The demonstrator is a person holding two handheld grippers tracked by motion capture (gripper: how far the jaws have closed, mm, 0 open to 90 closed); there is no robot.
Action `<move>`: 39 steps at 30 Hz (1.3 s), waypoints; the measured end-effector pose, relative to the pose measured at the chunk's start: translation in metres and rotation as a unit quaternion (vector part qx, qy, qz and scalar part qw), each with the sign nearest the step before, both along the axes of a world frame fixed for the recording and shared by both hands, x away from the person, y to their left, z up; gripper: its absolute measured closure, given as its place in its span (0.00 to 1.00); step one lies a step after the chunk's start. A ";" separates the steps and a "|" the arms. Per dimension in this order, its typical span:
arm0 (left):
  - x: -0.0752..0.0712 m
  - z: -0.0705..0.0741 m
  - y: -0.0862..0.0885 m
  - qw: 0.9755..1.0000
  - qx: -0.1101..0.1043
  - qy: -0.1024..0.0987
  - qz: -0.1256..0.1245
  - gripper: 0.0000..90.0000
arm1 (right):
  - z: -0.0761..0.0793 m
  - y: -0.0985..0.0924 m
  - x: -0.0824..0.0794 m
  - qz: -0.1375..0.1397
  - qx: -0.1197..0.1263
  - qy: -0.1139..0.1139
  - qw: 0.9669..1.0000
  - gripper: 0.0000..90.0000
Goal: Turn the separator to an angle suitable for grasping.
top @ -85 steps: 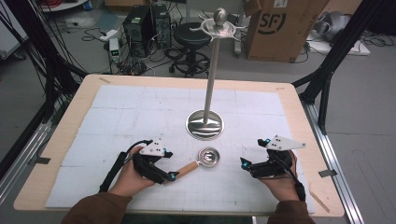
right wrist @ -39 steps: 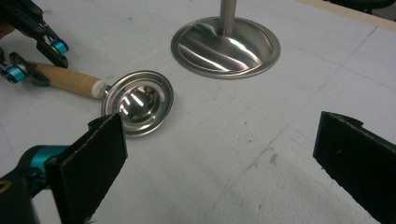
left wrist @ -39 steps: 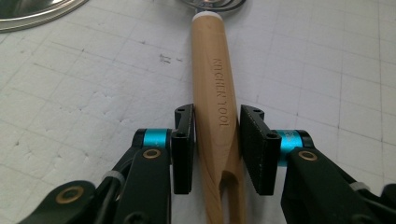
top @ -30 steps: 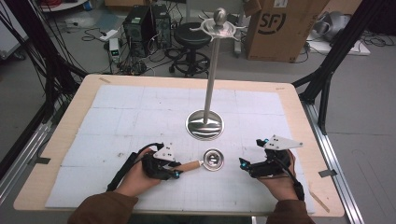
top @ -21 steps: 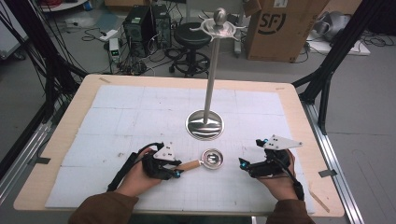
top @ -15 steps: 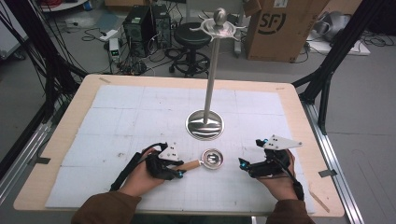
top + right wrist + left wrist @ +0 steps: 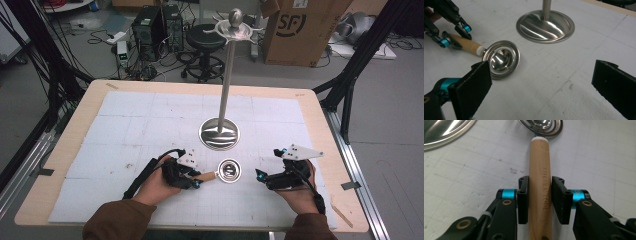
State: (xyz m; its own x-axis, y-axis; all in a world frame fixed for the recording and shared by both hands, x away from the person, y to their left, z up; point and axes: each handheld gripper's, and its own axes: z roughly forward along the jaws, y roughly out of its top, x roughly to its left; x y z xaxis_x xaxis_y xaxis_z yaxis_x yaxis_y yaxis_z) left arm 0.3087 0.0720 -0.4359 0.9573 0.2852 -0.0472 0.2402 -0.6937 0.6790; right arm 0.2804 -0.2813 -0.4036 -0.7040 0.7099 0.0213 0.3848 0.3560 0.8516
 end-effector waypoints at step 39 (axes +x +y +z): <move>0.009 0.002 -0.111 0.998 0.011 -0.025 -0.064 0.74 | 0.004 -0.005 -0.002 0.002 0.011 -0.004 1.000 0.02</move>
